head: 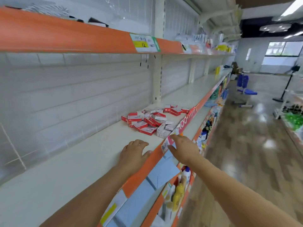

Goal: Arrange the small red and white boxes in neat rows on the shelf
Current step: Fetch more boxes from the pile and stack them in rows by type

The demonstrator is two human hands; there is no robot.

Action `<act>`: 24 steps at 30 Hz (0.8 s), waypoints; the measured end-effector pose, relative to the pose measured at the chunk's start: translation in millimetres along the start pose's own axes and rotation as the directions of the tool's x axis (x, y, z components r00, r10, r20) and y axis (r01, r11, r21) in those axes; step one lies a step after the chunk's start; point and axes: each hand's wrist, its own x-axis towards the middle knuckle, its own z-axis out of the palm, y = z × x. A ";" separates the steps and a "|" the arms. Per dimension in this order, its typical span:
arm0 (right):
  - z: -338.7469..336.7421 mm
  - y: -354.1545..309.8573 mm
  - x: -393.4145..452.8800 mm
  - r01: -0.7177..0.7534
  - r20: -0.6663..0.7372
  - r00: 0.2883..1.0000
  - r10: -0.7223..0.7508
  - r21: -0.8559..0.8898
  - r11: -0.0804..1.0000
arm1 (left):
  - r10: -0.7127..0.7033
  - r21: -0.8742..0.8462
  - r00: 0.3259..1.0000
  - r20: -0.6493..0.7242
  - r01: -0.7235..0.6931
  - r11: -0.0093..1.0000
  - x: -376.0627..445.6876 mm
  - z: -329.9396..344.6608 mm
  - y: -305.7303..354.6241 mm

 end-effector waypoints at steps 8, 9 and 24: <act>11.0 8.8 103.8 0.230 0.016 0.973 -0.231 0.060 0.971 | -0.155 0.066 0.984 -0.086 0.161 0.985 78.0 20.7 -11.9; 15.5 5.1 112.2 0.250 0.023 0.967 -0.252 0.067 0.966 | -0.175 0.072 0.980 -0.099 0.182 0.981 85.8 22.6 -15.5; 51.6 -26.2 188.9 0.275 0.090 0.960 -0.264 -0.138 0.952 | -0.194 0.083 0.975 -0.111 0.204 0.975 174.5 44.0 -32.7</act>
